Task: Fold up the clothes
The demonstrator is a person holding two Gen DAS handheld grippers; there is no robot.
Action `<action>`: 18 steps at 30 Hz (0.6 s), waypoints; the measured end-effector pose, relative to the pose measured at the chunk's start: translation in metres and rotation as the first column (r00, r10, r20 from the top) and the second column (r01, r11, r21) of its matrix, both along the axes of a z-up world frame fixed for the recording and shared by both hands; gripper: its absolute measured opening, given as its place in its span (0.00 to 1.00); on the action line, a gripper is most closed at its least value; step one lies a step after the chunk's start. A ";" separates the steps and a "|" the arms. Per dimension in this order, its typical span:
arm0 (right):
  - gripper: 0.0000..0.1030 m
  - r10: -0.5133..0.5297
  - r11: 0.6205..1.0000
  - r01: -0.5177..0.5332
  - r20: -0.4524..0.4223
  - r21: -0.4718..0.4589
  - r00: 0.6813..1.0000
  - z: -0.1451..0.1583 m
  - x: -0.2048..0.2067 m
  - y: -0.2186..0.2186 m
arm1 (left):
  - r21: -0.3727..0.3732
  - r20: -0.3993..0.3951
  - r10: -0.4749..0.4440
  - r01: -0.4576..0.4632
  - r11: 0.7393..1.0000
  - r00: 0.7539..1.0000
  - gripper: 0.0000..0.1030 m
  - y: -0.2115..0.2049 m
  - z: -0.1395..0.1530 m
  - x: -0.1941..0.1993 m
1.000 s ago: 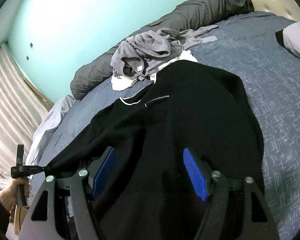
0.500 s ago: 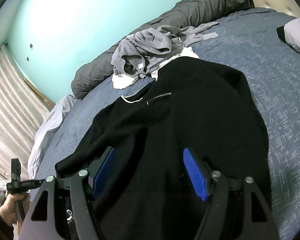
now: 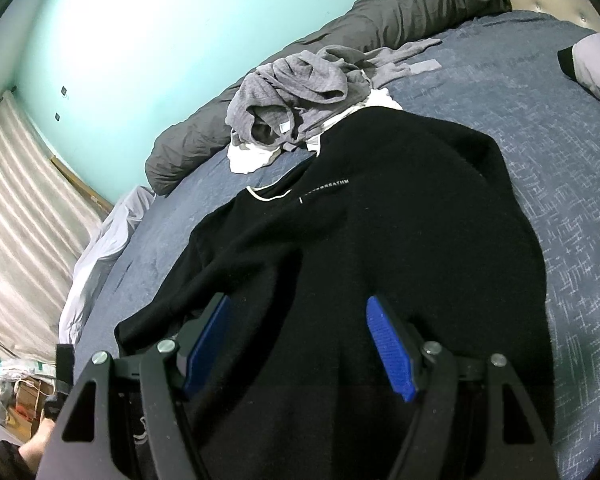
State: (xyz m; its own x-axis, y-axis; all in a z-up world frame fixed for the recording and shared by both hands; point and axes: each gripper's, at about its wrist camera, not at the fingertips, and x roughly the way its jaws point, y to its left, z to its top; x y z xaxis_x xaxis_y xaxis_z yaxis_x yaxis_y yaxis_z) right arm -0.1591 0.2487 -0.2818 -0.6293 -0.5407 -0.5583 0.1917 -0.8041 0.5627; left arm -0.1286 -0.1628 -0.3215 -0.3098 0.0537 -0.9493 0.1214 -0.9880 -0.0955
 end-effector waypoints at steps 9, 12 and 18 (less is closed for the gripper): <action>0.69 0.002 1.000 -0.002 0.008 -0.009 1.000 -0.001 0.001 -0.001 | 0.009 -0.013 -0.018 0.018 1.000 1.000 0.04 -0.010 0.008 0.010; 0.69 0.000 1.000 0.000 0.008 -0.011 1.000 -0.001 0.001 -0.001 | 0.007 -0.024 -0.019 0.019 1.000 1.000 0.03 -0.013 0.013 0.014; 0.69 -0.004 1.000 0.004 0.016 -0.019 1.000 -0.002 0.000 0.000 | 0.042 -0.026 -0.039 0.040 0.998 0.999 0.10 0.005 0.031 0.023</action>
State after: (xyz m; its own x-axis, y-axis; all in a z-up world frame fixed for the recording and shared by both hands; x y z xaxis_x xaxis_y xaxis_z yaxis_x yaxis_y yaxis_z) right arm -0.1594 0.2486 -0.2838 -0.6226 -0.5486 -0.5579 0.1797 -0.7942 0.5804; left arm -0.1058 -0.1575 -0.2905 -0.3308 0.1063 -0.9377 0.0796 -0.9869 -0.1400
